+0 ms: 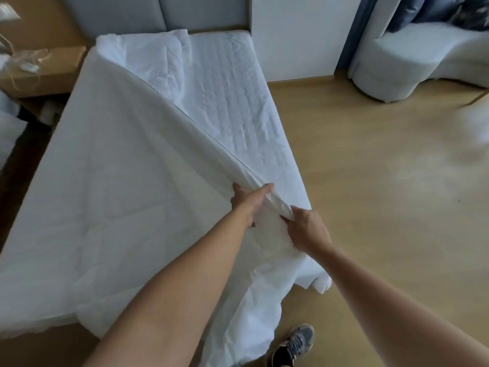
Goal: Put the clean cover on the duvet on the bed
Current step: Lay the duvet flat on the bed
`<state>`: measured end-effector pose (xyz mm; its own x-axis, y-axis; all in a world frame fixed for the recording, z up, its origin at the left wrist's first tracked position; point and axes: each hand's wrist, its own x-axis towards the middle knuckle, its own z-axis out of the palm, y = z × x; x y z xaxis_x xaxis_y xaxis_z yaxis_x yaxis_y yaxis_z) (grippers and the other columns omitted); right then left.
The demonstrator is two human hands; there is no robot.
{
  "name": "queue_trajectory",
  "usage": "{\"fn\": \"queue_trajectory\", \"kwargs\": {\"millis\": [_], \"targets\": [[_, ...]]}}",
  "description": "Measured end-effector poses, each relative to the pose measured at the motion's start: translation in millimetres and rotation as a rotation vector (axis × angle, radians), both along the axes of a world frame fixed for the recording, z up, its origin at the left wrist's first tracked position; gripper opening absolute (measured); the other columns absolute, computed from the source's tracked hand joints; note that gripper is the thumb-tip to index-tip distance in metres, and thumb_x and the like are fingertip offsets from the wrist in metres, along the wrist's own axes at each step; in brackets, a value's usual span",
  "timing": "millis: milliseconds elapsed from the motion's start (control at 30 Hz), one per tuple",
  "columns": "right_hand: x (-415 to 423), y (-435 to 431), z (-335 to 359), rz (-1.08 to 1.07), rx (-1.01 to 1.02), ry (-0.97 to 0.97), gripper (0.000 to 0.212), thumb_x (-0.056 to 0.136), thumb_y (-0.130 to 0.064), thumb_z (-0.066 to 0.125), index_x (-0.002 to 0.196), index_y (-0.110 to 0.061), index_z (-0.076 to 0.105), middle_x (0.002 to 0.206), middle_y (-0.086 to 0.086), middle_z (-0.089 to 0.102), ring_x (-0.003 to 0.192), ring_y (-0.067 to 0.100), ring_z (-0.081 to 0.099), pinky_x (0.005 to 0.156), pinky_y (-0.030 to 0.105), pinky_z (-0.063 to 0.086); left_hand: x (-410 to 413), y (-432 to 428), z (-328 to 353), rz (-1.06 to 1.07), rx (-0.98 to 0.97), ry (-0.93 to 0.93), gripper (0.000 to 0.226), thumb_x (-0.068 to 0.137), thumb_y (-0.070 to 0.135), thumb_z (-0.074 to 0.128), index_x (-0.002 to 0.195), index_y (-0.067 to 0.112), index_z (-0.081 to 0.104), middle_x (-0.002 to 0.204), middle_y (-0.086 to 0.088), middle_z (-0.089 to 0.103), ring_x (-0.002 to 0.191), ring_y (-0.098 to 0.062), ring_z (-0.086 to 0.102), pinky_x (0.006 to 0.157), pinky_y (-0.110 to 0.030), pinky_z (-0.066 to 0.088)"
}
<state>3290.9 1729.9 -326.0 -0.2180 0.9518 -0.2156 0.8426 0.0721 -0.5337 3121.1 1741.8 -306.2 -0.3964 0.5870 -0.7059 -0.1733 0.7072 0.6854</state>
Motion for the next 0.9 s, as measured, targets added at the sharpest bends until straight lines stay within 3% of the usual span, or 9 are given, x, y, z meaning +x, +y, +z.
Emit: {"fn": "queue_trajectory", "kwargs": {"millis": [67, 167, 267, 500, 667, 733, 800, 833, 900], "targets": [[41, 20, 3, 0.006, -0.041, 0.011, 0.018, 0.092, -0.029, 0.055, 0.080, -0.017, 0.062, 0.060, -0.002, 0.057, 0.063, 0.030, 0.058, 0.048, 0.032, 0.033, 46, 35, -2, -0.037, -0.001, -0.018, 0.085, 0.073, 0.036, 0.072, 0.148, 0.027, 0.032, 0.126, -0.005, 0.061, 0.103, -0.030, 0.066, 0.072, -0.050, 0.059], [91, 49, 0, -0.035, -0.105, 0.059, 0.019, 0.092, -0.022, 0.056, 0.076, -0.013, 0.060, 0.063, 0.000, 0.060, 0.065, 0.031, 0.058, 0.049, 0.034, 0.034, 107, 79, -2, -0.117, 0.017, 0.033, 0.056, 0.083, 0.024, 0.052, 0.139, 0.021, 0.043, 0.116, -0.004, 0.063, 0.097, -0.029, 0.067, 0.066, -0.045, 0.061], [132, 77, -11, -0.107, -0.152, 0.078, 0.023, 0.095, -0.023, 0.056, 0.073, -0.014, 0.056, 0.066, 0.004, 0.060, 0.066, 0.032, 0.056, 0.054, 0.032, 0.033, 158, 122, -15, -0.218, 0.046, 0.094, 0.045, 0.086, 0.023, 0.047, 0.129, 0.012, 0.051, 0.107, -0.005, 0.061, 0.096, -0.028, 0.064, 0.075, -0.052, 0.062], [214, 166, -66, -0.139, -0.521, 0.005, 0.009, 0.089, -0.019, 0.059, 0.085, -0.012, 0.057, 0.071, -0.002, 0.055, 0.069, 0.023, 0.055, 0.054, 0.029, 0.038, 252, 207, -102, -0.432, -0.015, 0.155, 0.037, 0.092, 0.025, 0.043, 0.124, 0.008, 0.051, 0.108, -0.010, 0.058, 0.092, -0.029, 0.058, 0.059, -0.032, 0.049], [225, 278, -98, -0.458, -0.781, 0.502, 0.053, 0.071, -0.026, 0.063, 0.124, -0.028, 0.056, 0.113, 0.000, 0.056, 0.101, 0.023, 0.053, 0.076, 0.033, 0.043, 277, 248, -162, -0.438, -0.051, 0.186, 0.025, 0.093, 0.016, 0.044, 0.111, 0.010, 0.060, 0.104, -0.012, 0.065, 0.098, -0.034, 0.062, 0.074, -0.034, 0.048], [199, 324, -113, -0.243, -0.699, 0.355, 0.069, 0.084, -0.044, 0.071, 0.144, -0.022, 0.046, 0.117, -0.005, 0.056, 0.108, 0.019, 0.052, 0.086, 0.035, 0.043, 283, 251, -174, -0.467, -0.042, 0.217, 0.032, 0.095, 0.012, 0.042, 0.122, 0.012, 0.059, 0.103, -0.009, 0.068, 0.093, -0.027, 0.064, 0.073, -0.031, 0.046], [161, 359, -127, 0.061, -0.559, 0.132, 0.080, 0.083, -0.057, 0.073, 0.144, -0.016, 0.042, 0.113, -0.002, 0.062, 0.104, 0.022, 0.057, 0.085, 0.036, 0.046, 295, 245, -182, -0.489, -0.031, 0.236, 0.021, 0.096, 0.013, 0.043, 0.113, 0.011, 0.056, 0.086, -0.005, 0.062, 0.081, -0.023, 0.061, 0.061, -0.025, 0.035], [143, 373, -135, 0.164, -0.499, 0.065, 0.069, 0.084, -0.052, 0.072, 0.136, -0.013, 0.048, 0.112, 0.004, 0.064, 0.103, 0.026, 0.060, 0.082, 0.036, 0.047, 299, 240, -183, -0.505, -0.047, 0.240, 0.008, 0.095, 0.016, 0.046, 0.098, 0.010, 0.050, 0.078, -0.005, 0.055, 0.078, -0.025, 0.058, 0.060, -0.026, 0.031], [124, 395, -149, 0.277, -0.398, -0.027, 0.029, 0.088, -0.026, 0.063, 0.109, -0.008, 0.062, 0.103, 0.017, 0.068, 0.098, 0.038, 0.065, 0.072, 0.033, 0.044, 300, 234, -181, -0.561, -0.105, 0.201, 0.019, 0.088, 0.027, 0.052, 0.082, 0.014, 0.039, 0.070, 0.004, 0.047, 0.076, -0.024, 0.053, 0.060, -0.028, 0.032]]}}
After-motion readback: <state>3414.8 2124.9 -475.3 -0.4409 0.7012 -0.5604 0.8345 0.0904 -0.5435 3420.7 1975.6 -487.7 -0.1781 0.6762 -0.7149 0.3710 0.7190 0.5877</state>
